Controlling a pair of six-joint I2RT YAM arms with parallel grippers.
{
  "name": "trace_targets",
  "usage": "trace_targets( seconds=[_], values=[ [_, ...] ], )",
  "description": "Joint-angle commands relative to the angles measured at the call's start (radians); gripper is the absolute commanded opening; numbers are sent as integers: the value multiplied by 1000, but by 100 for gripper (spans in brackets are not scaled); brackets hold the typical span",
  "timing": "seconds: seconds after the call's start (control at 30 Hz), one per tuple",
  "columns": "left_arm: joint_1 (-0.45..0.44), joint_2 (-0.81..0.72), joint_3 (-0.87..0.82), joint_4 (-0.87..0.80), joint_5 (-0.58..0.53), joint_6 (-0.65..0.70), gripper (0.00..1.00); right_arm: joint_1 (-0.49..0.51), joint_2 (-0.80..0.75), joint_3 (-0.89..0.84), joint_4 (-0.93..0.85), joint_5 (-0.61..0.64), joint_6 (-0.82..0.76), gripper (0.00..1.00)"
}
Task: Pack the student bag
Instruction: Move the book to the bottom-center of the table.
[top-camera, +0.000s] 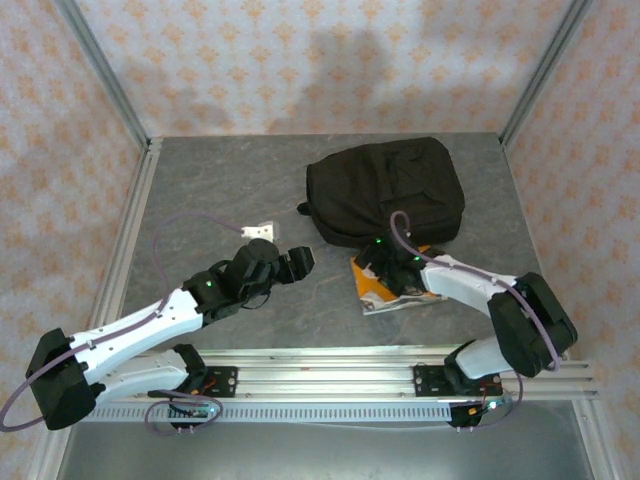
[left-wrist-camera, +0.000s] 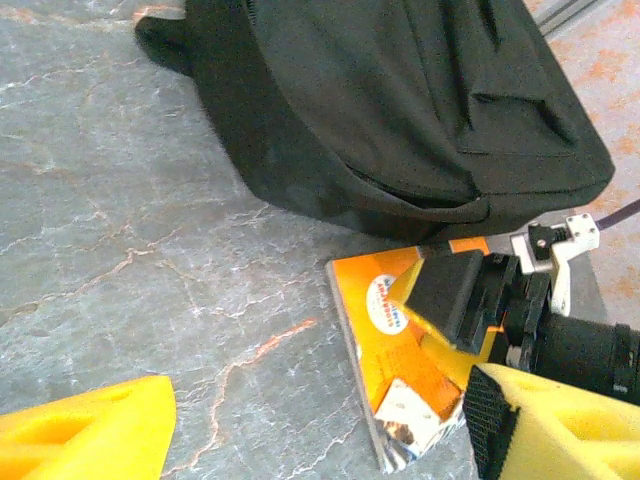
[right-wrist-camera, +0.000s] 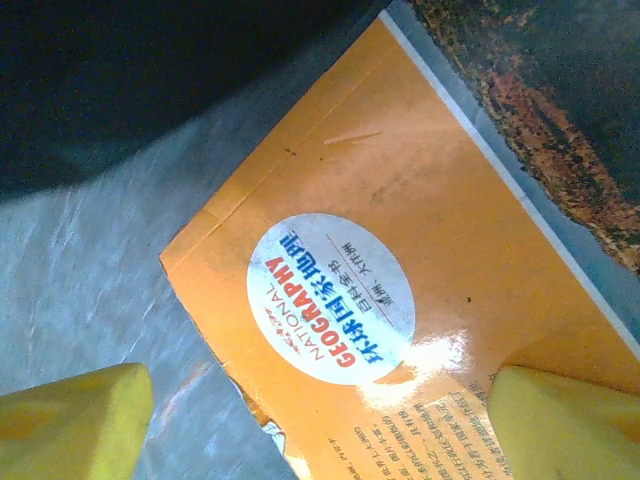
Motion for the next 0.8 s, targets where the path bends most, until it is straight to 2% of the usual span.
trace_targets(
  seconds=[0.0,0.13,0.23,0.37,0.47,0.53,0.67,0.77],
  values=[
    [0,32,51,-76,-67,-28,78,127,117,40,19,-108,84,89],
    [20,79,59,-90,-51,-54,78,196,176,190,-17,-165,25,89],
    [58,114,50,-69,-53,-58,78,195,107,223,-97,-87,-24,89],
    [134,192,47,53,48,-19,78,173,16,256,-298,82,-108,89],
    [143,306,134,75,66,63,79,150,-72,221,-408,241,-99,87],
    [143,409,210,92,120,112,78,129,-147,176,-467,329,-74,84],
    [142,584,333,95,202,150,76,94,-301,67,-520,420,-24,77],
    [135,684,398,95,237,181,74,79,-381,-3,-546,426,14,70]
  ],
)
